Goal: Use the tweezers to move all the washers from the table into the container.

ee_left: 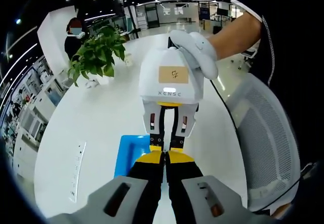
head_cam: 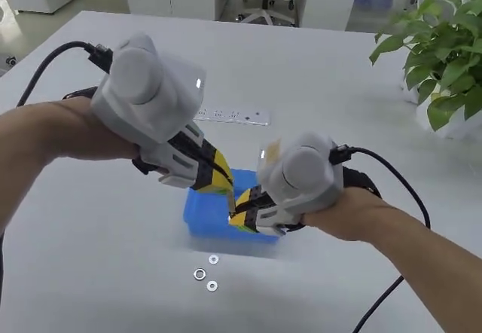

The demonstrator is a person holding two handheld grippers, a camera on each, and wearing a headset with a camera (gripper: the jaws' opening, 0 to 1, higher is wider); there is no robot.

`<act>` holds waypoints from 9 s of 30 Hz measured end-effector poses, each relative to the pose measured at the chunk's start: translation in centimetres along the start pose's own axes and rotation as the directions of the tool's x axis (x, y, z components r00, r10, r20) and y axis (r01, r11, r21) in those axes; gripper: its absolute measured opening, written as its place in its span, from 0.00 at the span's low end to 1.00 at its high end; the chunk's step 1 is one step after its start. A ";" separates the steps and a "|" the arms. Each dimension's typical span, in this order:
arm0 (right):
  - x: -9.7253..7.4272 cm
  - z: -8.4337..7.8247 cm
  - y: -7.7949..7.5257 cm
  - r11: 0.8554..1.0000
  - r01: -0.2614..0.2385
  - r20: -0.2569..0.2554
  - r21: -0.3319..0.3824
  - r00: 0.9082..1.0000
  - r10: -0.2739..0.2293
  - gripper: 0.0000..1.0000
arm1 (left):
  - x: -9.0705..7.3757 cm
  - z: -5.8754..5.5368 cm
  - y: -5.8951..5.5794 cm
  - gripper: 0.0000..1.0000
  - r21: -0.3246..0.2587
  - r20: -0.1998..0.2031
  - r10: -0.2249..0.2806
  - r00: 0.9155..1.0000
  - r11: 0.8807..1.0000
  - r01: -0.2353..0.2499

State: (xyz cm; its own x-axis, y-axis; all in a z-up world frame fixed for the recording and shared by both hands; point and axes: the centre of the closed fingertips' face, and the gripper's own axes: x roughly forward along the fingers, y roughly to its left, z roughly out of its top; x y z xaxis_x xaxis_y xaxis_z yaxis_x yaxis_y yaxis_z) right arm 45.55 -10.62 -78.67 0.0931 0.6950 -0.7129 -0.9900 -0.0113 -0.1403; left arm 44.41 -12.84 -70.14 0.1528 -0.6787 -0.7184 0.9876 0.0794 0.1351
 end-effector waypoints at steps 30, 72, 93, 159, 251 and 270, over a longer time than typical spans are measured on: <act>2.6 -2.5 -3.8 1.000 -0.002 0.000 0.020 1.000 0.002 0.10 | 2.8 -2.4 3.8 0.05 0.007 -0.025 0.035 0.999 0.999 -0.035; 6.0 -5.7 -4.7 0.996 -0.042 -0.020 0.076 0.999 0.044 0.10 | 6.5 -5.0 5.1 0.05 -0.036 -0.027 -0.006 1.000 0.999 0.006; 4.0 -3.6 -4.9 0.998 -0.001 0.015 0.067 1.000 -0.001 0.10 | 4.2 -3.1 5.0 0.05 -0.020 -0.018 0.014 1.000 1.000 -0.014; 4.9 -3.1 5.4 0.997 -0.064 0.031 0.051 0.998 0.062 0.12 | 2.6 -3.9 -4.4 0.04 -0.054 -0.040 -0.054 0.998 0.997 0.052; 4.5 -1.3 7.4 0.996 -0.090 0.058 0.022 0.994 0.088 0.10 | 2.1 -4.7 -6.2 0.05 -0.098 -0.015 -0.055 0.998 0.994 0.054; 2.1 0.4 3.5 0.999 -0.047 0.063 0.008 0.997 0.047 0.10 | 0.4 -2.3 -2.8 0.05 -0.050 -0.012 -0.040 0.999 0.998 0.039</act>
State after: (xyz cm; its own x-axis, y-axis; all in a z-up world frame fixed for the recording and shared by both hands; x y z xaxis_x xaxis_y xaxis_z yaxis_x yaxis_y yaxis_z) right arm 42.26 -8.93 -80.34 0.0400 0.7377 -0.6739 -0.9941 -0.0383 -0.1010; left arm 41.76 -11.71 -72.36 0.1139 -0.6725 -0.7313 0.9934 0.0890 0.0729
